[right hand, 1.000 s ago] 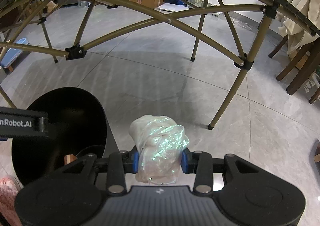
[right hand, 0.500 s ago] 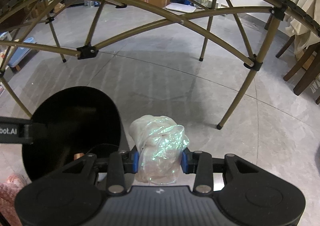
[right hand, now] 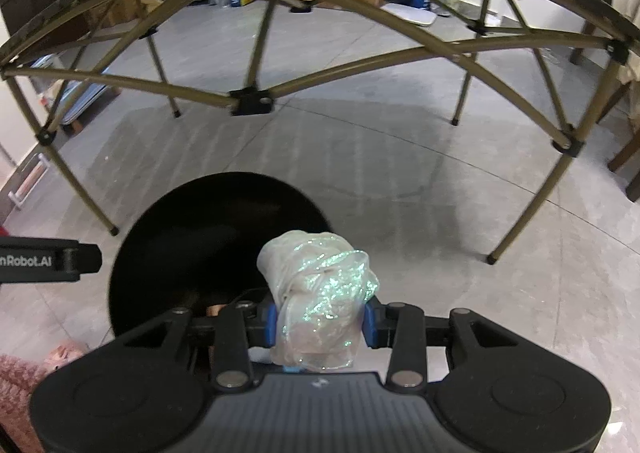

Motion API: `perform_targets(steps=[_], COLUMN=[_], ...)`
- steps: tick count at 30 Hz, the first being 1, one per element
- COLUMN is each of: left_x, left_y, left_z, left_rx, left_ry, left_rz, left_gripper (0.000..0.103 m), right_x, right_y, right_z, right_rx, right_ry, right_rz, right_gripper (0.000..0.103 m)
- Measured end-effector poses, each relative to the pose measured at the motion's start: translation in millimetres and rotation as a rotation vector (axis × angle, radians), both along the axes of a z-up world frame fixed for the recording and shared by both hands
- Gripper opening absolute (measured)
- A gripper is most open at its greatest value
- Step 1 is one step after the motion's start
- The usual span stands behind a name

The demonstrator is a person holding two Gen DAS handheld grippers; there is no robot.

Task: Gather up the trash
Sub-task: 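Lower the plastic bag into the bin and open the right tool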

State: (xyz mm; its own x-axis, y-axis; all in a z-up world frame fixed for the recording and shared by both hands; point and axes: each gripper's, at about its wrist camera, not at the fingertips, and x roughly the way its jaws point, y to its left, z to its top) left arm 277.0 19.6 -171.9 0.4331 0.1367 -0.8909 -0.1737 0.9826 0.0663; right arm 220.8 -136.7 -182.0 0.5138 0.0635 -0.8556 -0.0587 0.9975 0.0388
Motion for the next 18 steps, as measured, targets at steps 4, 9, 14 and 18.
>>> perform_targets(steps=[4, 9, 14, 18], left_x=[-5, -11, -16, -20], left_y=[18, 38, 54, 62], left_z=[-1, -2, -3, -4], left_rx=[0.017, 0.03, 0.043, 0.047], left_ry=[-0.005, -0.005, -0.003, 0.004], left_rz=[0.021, 0.049, 0.076, 0.094], left_gripper=[0.103, 0.103, 0.103, 0.103], right_x=[4, 10, 17, 22], right_y=[15, 32, 53, 68], right_z=[-3, -7, -11, -17], right_rx=[0.014, 0.02, 0.031, 0.036], right_ry=[0.029, 0.049, 0.065, 0.079], right_rz=[0.019, 0.034, 0.062, 0.078], right_gripper=[0.038, 0.038, 0.038, 0.038])
